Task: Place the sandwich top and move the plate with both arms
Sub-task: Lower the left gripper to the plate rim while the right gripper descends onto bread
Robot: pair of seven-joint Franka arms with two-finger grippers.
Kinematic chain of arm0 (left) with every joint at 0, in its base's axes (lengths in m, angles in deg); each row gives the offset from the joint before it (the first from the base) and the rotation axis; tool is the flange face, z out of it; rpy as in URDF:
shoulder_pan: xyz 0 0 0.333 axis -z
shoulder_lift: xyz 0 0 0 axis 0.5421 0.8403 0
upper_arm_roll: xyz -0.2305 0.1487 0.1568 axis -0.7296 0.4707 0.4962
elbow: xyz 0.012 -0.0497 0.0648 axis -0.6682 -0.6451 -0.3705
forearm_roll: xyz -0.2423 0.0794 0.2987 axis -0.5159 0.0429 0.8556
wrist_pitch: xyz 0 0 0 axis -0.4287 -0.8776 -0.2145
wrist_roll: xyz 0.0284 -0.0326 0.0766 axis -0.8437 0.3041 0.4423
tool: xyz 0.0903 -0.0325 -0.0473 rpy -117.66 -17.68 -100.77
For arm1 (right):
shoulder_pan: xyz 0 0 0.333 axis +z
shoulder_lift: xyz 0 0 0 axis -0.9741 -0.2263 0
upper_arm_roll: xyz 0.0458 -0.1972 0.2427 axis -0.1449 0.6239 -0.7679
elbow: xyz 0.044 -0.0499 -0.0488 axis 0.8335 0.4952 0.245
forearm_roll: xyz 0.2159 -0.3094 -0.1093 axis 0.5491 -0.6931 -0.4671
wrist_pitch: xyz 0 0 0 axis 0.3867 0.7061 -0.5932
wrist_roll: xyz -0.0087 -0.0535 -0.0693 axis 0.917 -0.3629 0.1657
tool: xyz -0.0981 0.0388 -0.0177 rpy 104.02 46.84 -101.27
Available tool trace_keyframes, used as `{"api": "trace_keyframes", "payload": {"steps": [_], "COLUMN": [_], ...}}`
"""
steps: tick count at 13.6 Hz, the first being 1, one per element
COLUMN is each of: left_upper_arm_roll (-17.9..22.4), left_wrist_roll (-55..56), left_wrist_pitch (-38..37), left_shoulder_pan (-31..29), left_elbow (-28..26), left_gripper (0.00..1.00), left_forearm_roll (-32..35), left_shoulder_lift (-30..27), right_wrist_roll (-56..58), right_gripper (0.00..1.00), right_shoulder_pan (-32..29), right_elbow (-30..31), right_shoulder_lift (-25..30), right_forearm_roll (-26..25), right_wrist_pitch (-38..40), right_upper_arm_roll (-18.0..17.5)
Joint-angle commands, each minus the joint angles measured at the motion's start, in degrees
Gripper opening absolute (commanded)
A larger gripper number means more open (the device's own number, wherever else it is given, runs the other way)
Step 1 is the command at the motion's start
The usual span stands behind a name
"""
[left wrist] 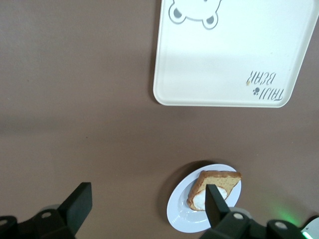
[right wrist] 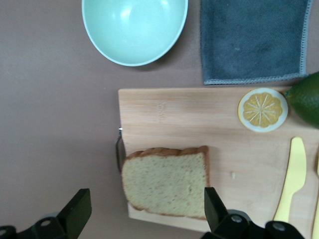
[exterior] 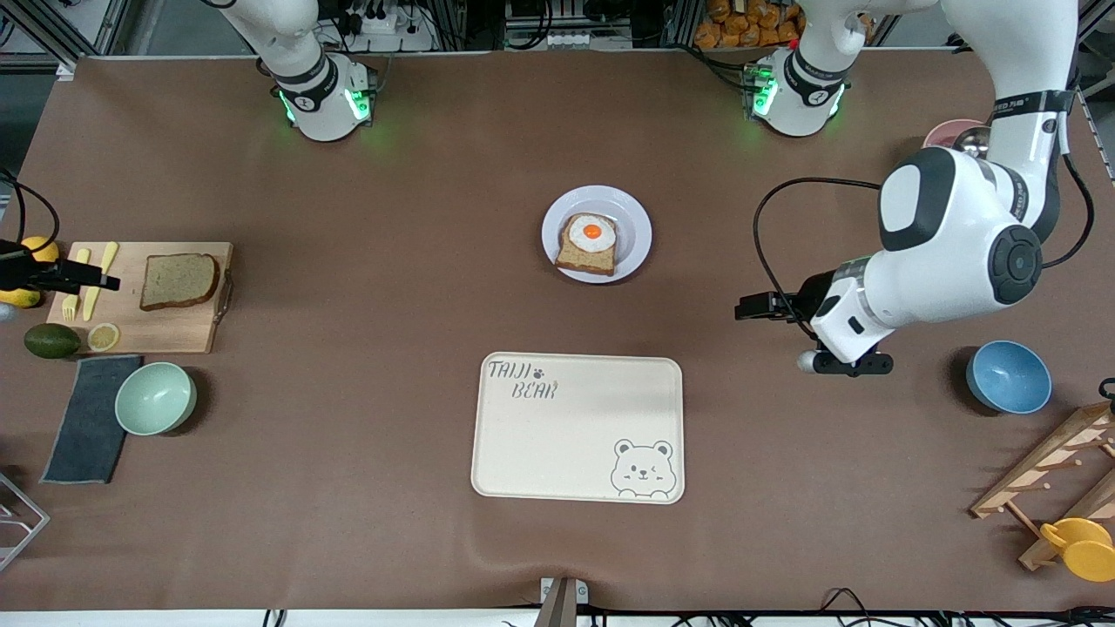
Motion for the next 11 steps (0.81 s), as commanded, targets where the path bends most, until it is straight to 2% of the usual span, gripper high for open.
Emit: {"api": "trace_keyframes", "payload": {"steps": [1, 4, 10, 11], "left_upper_arm_roll": [0.1, -0.2, -0.5, -0.9], "left_wrist_roll": [0.8, 1.1, 2.1, 2.1], "left_wrist_pitch": [-0.4, 0.1, 0.9, 2.5], "left_shoulder_pan": [0.7, 1.7, 3.2, 3.1], "left_elbow": [-2.9, -5.5, -9.2, -10.2], "left_gripper": [1.00, 1.00, 1.00, 1.00], "left_forearm_roll": [-0.9, -1.1, -1.1, -1.2], "left_shoulder_lift": [-0.5, -0.7, -1.3, -1.6], "right_wrist_roll": [5.6, 9.1, 10.8, 11.5], "right_gripper": [1.00, 0.83, 0.80, 0.77], "right_shoulder_pan": [-2.6, -3.8, -4.1, -4.5], "right_elbow": [-0.2, -0.2, -0.3, -0.2], "right_shoulder_lift": [-2.6, -4.5, -7.0, -7.5], "right_forearm_roll": [0.9, 1.2, 2.1, 2.2], "right_wrist_pitch": [-2.6, -2.9, -3.9, -4.6], "right_upper_arm_roll": [-1.0, -1.1, -1.1, -1.1]}}
